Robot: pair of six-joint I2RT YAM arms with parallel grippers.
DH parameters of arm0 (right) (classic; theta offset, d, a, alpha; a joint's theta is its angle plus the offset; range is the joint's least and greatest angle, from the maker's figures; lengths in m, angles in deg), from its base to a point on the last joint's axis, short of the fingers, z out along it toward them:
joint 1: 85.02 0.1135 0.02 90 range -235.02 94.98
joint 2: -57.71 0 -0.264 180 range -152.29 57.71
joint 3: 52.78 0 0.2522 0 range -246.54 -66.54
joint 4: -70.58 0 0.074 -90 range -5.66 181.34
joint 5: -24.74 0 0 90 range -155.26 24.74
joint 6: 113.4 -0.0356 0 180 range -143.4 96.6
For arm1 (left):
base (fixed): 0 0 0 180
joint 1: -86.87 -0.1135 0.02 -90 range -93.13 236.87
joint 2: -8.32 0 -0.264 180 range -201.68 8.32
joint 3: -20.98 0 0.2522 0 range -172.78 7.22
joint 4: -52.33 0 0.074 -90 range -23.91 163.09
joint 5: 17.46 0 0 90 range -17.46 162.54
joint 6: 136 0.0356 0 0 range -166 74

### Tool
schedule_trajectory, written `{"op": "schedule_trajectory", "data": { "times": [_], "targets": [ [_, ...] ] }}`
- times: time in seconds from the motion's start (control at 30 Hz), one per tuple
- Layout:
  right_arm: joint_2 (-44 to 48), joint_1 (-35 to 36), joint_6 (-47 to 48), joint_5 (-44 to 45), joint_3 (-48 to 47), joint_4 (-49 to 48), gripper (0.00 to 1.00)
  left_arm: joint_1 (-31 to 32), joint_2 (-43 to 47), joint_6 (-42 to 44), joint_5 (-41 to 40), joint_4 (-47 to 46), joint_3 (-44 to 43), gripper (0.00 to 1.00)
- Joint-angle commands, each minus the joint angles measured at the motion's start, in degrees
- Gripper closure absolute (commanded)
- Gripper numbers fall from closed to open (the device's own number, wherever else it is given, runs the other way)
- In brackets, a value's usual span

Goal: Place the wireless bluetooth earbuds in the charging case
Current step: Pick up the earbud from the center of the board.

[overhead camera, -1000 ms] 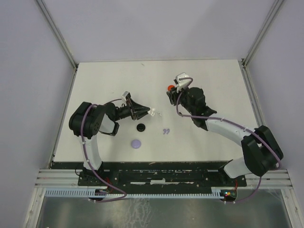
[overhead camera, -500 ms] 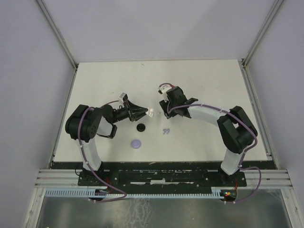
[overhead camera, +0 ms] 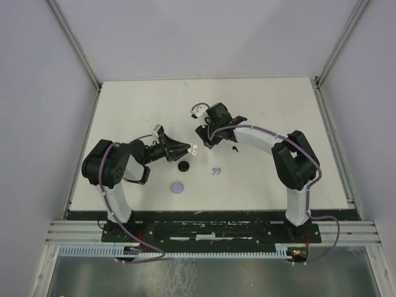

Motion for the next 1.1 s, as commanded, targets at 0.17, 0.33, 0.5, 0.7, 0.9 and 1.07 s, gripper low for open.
{"op": "schedule_trajectory", "data": {
  "times": [0.17,0.33,0.5,0.7,0.9,1.07],
  "targets": [
    [-5.3,0.3,12.1,-4.1,-10.4,10.3,0.41,-0.4,3.6,1.9,-0.2,-11.7,1.3,0.97],
    [-6.8,0.3,14.5,-6.3,-12.0,13.0,0.41,-0.3,3.4,1.9,-0.1,-11.7,1.2,0.97],
    [-8.6,0.3,15.8,-7.8,-13.6,14.1,0.42,-0.3,3.4,1.9,0.1,-11.7,1.1,0.97],
    [-10.3,0.3,16.5,-8.6,-15.0,14.1,0.42,-0.3,3.9,1.9,0.1,-11.7,1.1,0.97],
    [-12.1,0.3,17.0,-8.7,-16.3,14.5,0.44,-0.4,3.9,1.9,0.1,-11.7,1.0,0.97],
    [-13.0,0.4,17.4,-8.2,-16.5,14.6,0.45,-0.3,3.7,1.9,0.2,-11.8,1.0,0.97]
  ]
}}
